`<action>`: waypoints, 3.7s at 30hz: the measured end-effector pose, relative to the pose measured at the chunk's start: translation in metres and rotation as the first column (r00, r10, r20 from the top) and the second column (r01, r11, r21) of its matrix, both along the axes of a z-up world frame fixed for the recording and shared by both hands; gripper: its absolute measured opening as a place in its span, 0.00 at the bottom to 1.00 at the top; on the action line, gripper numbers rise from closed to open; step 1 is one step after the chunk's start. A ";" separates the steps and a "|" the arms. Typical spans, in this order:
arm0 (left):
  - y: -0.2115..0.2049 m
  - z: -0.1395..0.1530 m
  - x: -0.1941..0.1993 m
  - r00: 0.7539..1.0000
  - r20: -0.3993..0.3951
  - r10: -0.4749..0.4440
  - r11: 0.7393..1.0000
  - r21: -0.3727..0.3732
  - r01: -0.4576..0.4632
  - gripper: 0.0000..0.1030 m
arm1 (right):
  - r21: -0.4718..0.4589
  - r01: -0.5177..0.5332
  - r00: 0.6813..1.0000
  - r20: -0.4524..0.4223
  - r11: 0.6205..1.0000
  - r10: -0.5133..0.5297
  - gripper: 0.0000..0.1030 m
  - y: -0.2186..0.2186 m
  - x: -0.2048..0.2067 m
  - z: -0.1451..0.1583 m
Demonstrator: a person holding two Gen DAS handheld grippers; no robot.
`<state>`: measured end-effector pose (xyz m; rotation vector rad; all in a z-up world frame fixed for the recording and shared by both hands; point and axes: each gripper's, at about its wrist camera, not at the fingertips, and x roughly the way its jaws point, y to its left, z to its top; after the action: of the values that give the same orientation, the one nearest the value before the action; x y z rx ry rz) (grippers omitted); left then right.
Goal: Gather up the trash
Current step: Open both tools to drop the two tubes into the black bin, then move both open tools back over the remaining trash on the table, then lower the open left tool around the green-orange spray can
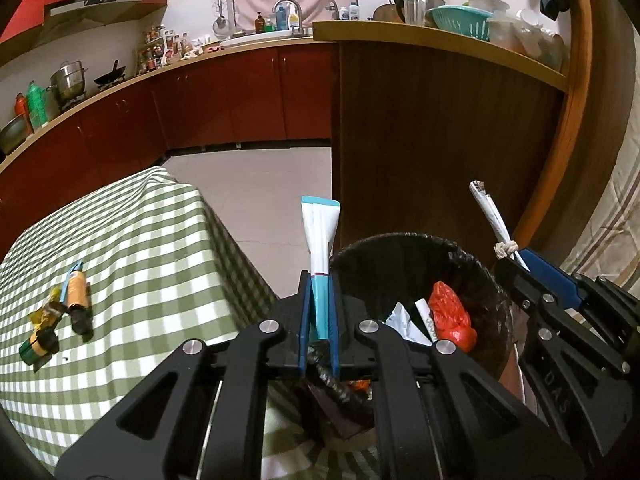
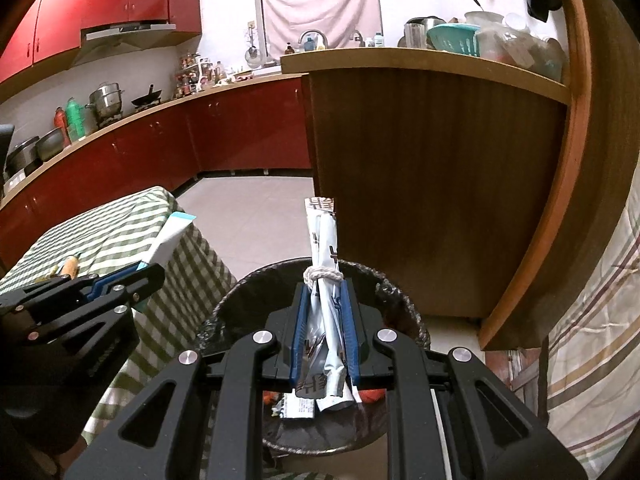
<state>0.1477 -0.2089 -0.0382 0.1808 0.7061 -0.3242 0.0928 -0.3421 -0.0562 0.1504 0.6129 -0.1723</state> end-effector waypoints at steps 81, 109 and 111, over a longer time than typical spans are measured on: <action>0.290 -0.023 0.033 0.896 -0.194 0.399 0.916 0.046 -0.398 0.74 | 0.036 -0.386 0.918 -0.082 0.922 0.388 0.52 0.211 0.068 0.009; 0.322 -0.019 0.016 0.889 -0.184 0.420 0.906 0.032 -0.422 0.54 | 0.024 -0.441 0.889 -0.122 0.897 0.441 0.55 0.241 0.080 0.003; 0.327 -0.020 0.015 0.885 -0.184 0.428 0.903 0.032 -0.429 0.53 | 0.022 -0.446 0.887 -0.124 0.895 0.445 0.55 0.245 0.081 0.003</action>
<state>0.1626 0.1177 -0.0578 -0.0194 0.9084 0.0837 0.1734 -0.0970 -0.0529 -0.0121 0.7572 0.2660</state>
